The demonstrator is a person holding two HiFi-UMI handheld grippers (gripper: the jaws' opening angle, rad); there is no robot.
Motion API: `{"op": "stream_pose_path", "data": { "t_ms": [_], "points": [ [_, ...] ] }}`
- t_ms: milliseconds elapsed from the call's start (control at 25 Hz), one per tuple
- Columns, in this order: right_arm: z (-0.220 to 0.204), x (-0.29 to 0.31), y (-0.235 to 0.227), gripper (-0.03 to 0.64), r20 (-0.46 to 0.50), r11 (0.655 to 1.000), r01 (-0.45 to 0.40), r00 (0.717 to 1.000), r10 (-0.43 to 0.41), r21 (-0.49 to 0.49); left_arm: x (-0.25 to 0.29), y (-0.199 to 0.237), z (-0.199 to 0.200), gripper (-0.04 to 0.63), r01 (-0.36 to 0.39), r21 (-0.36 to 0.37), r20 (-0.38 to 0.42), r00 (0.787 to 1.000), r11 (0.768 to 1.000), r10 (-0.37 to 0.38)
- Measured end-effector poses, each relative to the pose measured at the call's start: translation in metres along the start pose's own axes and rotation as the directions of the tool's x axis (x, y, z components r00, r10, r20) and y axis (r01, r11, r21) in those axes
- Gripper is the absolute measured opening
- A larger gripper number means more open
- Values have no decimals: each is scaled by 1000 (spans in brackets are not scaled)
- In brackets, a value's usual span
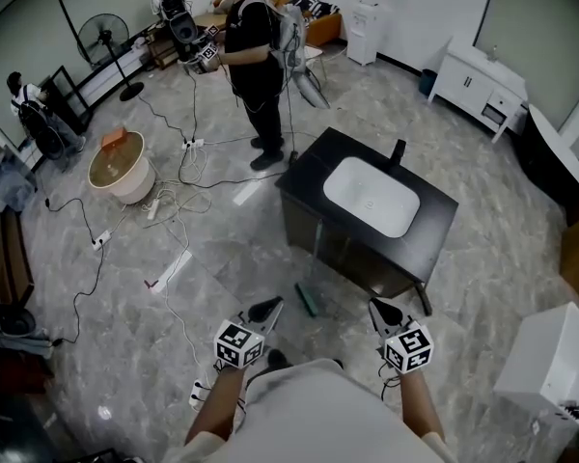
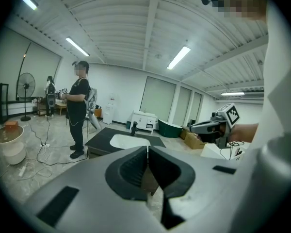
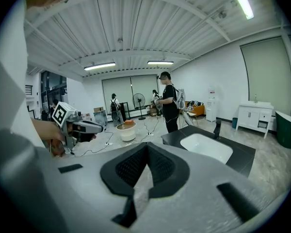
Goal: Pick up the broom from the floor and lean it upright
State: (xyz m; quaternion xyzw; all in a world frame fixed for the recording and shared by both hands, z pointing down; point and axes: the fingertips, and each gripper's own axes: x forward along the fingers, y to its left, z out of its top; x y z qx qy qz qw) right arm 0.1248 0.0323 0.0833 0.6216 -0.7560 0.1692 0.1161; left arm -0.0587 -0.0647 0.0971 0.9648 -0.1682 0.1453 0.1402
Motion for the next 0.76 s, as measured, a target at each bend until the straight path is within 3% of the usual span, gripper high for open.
{"op": "stream_pose_path", "data": {
  "t_ms": [760],
  "points": [
    [-1, -1, 6, 0, 13, 1000, 4, 1000, -5, 25, -3, 3, -6, 11, 9, -16, -6, 1000, 1000, -9]
  ]
}}
